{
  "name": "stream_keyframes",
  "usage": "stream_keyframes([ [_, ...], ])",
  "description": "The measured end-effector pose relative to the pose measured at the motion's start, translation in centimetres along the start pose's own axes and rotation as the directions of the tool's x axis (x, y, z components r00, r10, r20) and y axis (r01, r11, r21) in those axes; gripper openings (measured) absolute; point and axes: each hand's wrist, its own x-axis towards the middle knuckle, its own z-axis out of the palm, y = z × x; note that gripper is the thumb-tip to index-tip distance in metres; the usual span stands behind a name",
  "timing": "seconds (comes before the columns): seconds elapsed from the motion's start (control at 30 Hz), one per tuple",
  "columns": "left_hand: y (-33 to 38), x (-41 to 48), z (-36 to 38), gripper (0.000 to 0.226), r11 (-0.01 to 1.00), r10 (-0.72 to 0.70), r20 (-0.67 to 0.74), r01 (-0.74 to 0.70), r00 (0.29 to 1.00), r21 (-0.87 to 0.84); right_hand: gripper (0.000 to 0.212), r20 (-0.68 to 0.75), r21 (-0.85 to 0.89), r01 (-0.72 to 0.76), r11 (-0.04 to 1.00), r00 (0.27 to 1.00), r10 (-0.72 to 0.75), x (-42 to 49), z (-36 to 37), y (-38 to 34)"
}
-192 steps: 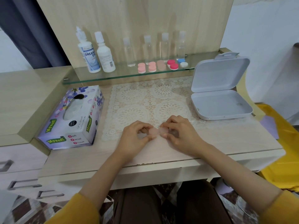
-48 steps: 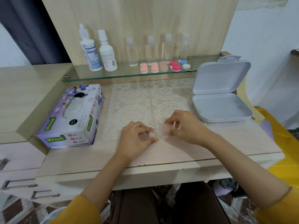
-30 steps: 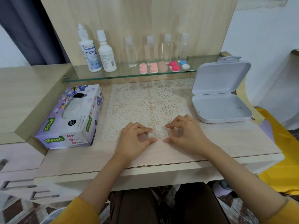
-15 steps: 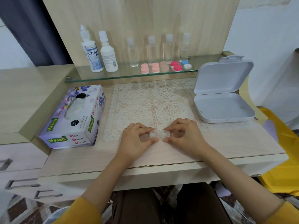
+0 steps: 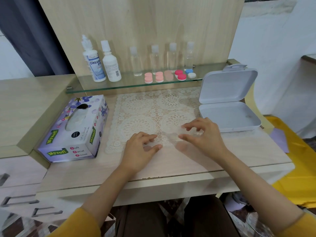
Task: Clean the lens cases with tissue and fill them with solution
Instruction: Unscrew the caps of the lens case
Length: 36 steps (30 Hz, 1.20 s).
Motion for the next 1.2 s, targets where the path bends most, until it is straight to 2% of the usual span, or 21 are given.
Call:
stream_keyframes([
  [0.13, 1.1, 0.4, 0.7, 0.033, 0.995, 0.075, 0.003, -0.075, 0.997, 0.064, 0.022, -0.061, 0.038, -0.060, 0.997, 0.996, 0.062, 0.6, -2.8, 0.7],
  [0.3, 3.3, 1.0, 2.9, 0.038, 0.966, 0.238, 0.112, -0.247, 0.965, 0.078, 0.020, -0.139, 0.086, -0.156, 0.984, 0.976, 0.167, 1.1, -6.3, 2.8],
  [0.43, 3.2, 1.4, 4.7, 0.056, 0.956, 0.235, 0.243, -0.269, 0.941, 0.118, 0.021, -0.207, -0.009, -0.223, 0.975, 0.954, 0.217, 1.7, -8.6, 4.9],
  [0.53, 2.9, 1.3, 5.2, 0.082, 0.940, 0.253, 0.261, -0.301, 0.931, 0.162, 0.022, -0.232, -0.083, -0.229, 0.970, 0.951, 0.205, 2.1, -9.7, 6.1],
  [0.73, 2.6, 1.3, 5.3, 0.101, 0.940, 0.251, 0.265, -0.300, 0.931, 0.165, 0.024, -0.229, -0.345, -0.137, 0.929, 0.972, 0.059, 3.0, -10.6, 6.9],
  [0.83, 2.7, 1.3, 5.3, 0.091, 0.944, 0.243, 0.258, -0.290, 0.935, 0.160, 0.026, -0.193, -0.500, -0.035, 0.865, 0.979, -0.072, 3.3, -10.3, 7.3],
  [0.93, 2.8, 1.2, 5.2, 0.087, 0.947, 0.246, 0.250, -0.287, 0.937, 0.143, 0.029, -0.163, -0.633, 0.096, 0.768, 0.954, -0.253, 3.4, -9.7, 8.0],
  [1.03, 2.8, 1.2, 5.1, 0.086, 0.947, 0.245, 0.258, -0.288, 0.934, 0.143, 0.033, -0.163, -0.678, 0.149, 0.720, 0.925, -0.344, 3.5, -9.4, 8.4],
  [1.2, 2.6, 1.3, 5.3, 0.083, 0.945, 0.254, 0.251, -0.295, 0.934, 0.139, 0.035, -0.163, -0.691, 0.191, 0.697, 0.898, -0.408, 3.3, -9.0, 8.8],
])
